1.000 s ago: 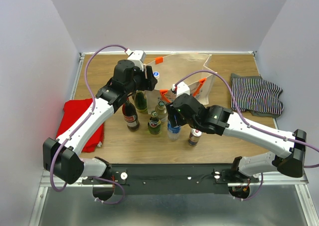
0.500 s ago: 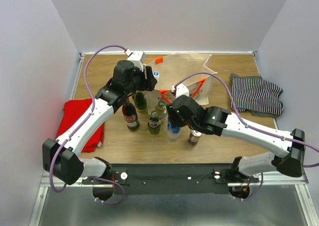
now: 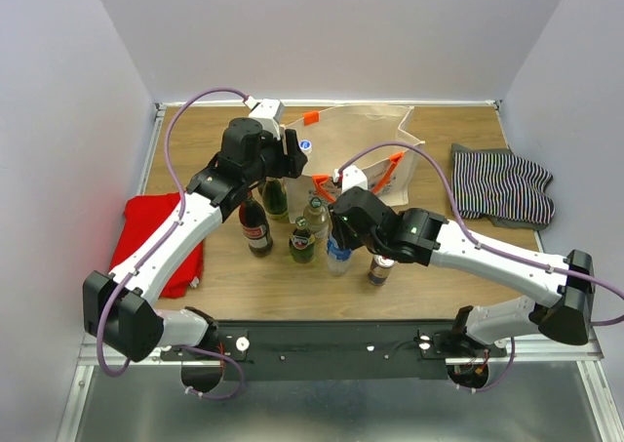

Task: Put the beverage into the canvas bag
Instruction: Pick up the drink from the center of the board.

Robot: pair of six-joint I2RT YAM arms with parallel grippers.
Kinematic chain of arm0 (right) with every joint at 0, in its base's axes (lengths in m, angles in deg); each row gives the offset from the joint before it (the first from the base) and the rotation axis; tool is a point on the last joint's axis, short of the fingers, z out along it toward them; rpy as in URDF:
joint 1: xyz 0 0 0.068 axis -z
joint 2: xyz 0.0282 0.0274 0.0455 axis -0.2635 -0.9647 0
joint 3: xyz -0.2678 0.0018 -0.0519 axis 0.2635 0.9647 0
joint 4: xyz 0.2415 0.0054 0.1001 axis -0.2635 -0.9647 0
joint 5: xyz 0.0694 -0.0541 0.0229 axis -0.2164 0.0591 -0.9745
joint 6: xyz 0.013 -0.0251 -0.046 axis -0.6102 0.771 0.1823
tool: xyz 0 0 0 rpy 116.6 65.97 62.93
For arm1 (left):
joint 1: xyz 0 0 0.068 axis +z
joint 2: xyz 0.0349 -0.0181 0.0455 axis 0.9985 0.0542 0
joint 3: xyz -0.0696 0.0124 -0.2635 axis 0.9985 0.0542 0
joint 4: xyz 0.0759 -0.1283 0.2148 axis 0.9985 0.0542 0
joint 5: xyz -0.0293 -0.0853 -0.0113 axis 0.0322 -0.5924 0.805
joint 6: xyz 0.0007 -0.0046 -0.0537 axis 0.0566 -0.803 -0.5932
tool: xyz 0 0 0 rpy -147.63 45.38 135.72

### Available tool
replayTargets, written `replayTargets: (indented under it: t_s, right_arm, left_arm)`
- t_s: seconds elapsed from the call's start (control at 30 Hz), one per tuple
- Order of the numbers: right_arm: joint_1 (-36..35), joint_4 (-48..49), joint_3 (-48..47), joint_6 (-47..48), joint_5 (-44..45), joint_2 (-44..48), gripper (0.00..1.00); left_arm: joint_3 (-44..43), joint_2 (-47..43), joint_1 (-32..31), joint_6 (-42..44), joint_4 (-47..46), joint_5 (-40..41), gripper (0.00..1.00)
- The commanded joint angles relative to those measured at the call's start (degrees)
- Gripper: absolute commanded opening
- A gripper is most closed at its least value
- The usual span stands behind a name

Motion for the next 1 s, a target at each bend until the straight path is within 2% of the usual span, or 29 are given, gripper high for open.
replayTargets:
  t_s: [0.0,0.3,0.97]
  right_arm:
    - [-0.5,-0.16,-1.07,-0.7,-0.5,-0.39,0.01]
    - [-0.5,1.42,-2.65,0.0,2.4,3.91,0.01]
    - [-0.5,-0.6,-9.07,1.76,5.03,4.79,0.01]
  left_arm:
    - [0.57,-1.68,-0.16,0.21,-0.59,1.05,0.73]
    - [0.57,-1.51,-0.16,0.39,-0.68,0.87,0.73]
    - [1.8,-2.39,-0.16,0.21,-0.68,0.96,0.73]
